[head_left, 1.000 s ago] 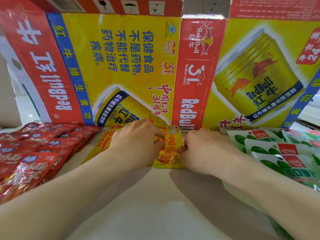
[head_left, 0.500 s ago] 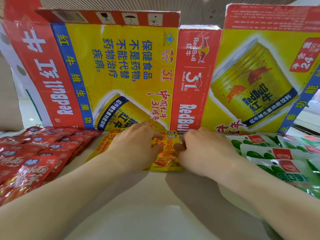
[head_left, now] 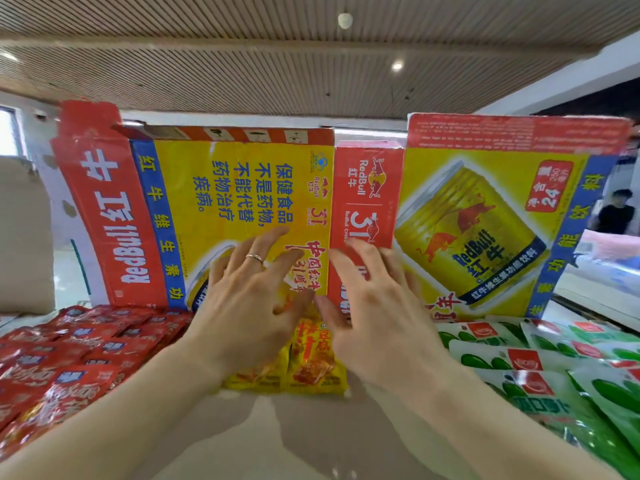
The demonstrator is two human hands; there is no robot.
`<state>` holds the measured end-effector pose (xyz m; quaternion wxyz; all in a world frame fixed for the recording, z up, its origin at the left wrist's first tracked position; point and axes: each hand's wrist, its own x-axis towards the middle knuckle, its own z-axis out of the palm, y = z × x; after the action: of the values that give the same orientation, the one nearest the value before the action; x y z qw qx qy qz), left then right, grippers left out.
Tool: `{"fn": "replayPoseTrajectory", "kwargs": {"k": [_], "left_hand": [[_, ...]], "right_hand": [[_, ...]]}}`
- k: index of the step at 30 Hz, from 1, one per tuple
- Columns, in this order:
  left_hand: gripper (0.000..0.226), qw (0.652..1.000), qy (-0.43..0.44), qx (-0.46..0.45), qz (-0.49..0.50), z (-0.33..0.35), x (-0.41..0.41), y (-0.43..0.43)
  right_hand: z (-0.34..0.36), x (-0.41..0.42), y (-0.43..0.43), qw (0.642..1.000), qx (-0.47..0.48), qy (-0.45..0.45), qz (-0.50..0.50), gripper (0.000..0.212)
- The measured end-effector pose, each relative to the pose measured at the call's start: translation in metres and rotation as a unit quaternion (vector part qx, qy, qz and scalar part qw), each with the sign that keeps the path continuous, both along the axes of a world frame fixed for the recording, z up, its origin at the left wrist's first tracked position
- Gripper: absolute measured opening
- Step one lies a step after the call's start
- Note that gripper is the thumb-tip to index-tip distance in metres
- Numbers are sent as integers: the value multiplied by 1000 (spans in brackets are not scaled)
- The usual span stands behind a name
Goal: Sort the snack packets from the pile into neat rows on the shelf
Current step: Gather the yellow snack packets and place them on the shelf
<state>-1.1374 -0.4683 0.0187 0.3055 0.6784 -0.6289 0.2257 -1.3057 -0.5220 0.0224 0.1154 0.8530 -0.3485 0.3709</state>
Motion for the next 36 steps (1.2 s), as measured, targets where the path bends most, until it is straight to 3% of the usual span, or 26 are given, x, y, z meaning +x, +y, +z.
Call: {"fn": "replayPoseTrajectory", "kwargs": {"k": [5,21,36], "left_hand": [[67,998,-25,-50,23,17,0,19],[61,991,-84,2,104,14,-3,180],[61,982,-105,1,155,5,112,350]], "right_hand": [[6,-1,7,999,-23,-34,6,65],[22,9,105,987,-36,-14,156,66],[4,151,268,967,-6,-47,249,65]]}}
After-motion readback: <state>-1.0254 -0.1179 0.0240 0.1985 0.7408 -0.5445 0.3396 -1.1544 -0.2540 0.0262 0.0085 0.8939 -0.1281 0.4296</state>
